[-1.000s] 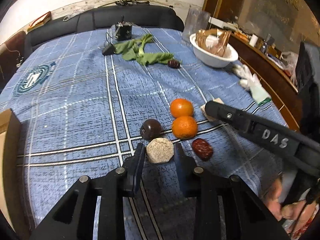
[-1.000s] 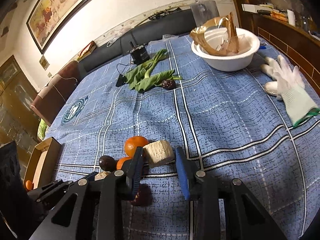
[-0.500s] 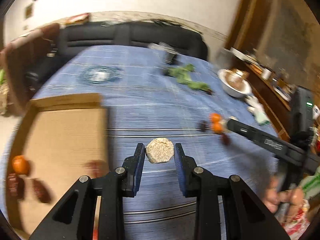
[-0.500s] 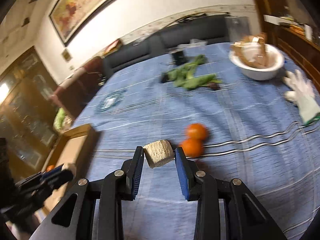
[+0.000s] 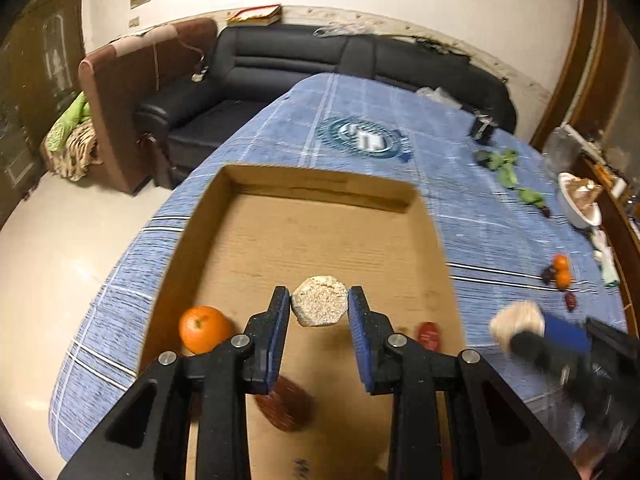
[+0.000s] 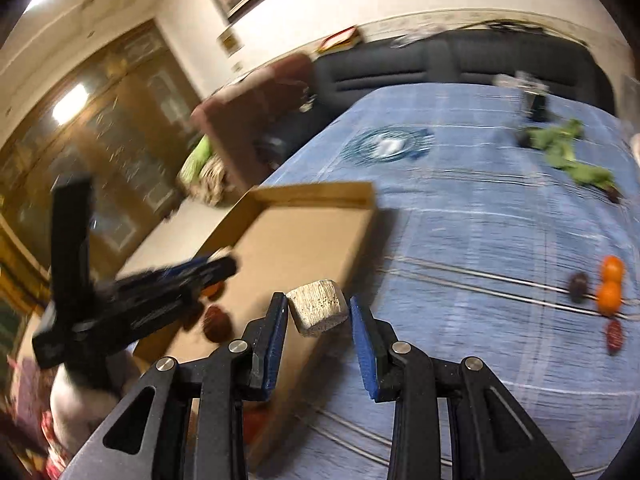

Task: Organize fruits
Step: 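Carry both yam pieces into the tray and open both tools, then move both tools back toward the dark plum and red date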

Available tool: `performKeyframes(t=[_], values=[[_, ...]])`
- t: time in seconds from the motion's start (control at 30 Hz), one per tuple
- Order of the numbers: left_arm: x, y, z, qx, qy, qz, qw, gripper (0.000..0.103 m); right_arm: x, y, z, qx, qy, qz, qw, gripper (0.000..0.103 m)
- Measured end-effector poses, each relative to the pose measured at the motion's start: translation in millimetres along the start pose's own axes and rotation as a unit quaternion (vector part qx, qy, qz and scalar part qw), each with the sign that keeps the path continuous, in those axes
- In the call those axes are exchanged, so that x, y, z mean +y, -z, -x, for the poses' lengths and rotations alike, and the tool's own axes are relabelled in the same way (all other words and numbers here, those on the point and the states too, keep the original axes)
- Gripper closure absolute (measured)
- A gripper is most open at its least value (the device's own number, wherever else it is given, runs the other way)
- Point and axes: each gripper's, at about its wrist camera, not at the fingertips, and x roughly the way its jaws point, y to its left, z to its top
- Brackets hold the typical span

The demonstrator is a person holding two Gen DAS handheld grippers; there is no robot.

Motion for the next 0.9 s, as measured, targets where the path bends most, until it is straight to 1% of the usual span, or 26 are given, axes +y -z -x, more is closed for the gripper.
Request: performKeyframes(t=[0.1, 0.2, 0.3, 0.4, 0.43, 0.47, 0.53, 0.67, 0.73, 0.83, 0.9], values=[[11, -2, -17, 0.024, -0.008, 0.01, 0.9996, 0.074, 18, 5, -23, 0.022, 0.0, 0.026, 0.999, 0.067], [18, 0, -28, 0.043, -0.008, 0.018, 0.9989, 0.074, 34, 16, -47, 0.049, 0.001, 0.046, 0.998, 0.067], [19, 0, -29, 0.047, -0.004, 0.022, 0.9986, 0.074, 40, 21, -64, 0.065, 0.009, 0.063, 0.996, 0.067], [21, 0, -28, 0.046, -0.004, 0.025, 0.9986, 0.074, 46, 23, -76, 0.069, 0.019, 0.078, 0.994, 0.066], [22, -1, -28, 0.047, -0.004, 0.026, 0.9986, 0.072, 47, 24, -79, 0.069, 0.021, 0.079, 0.994, 0.066], [23, -1, -28, 0.048, -0.003, 0.027, 0.9984, 0.065, 46, 24, -80, 0.069, 0.021, 0.077, 0.994, 0.066], [25, -1, -29, 0.048, -0.001, 0.032, 0.9983, 0.055, 44, 23, -82, 0.071, 0.02, 0.072, 0.995, 0.066], [27, -1, -25, 0.047, 0.002, 0.039, 0.9981, 0.049, 46, 22, -76, 0.066, 0.026, 0.075, 0.995, 0.065], [27, 0, -19, 0.041, 0.007, 0.042, 0.9982, 0.048, 46, 21, -73, 0.062, 0.025, 0.073, 0.995, 0.064], [24, 2, -2, 0.021, 0.008, 0.045, 0.9987, 0.046, 47, 22, -57, 0.05, 0.021, 0.072, 0.996, 0.063], [20, 3, 11, 0.003, 0.007, 0.045, 0.999, 0.041, 47, 22, -48, 0.041, 0.018, 0.071, 0.996, 0.063]])
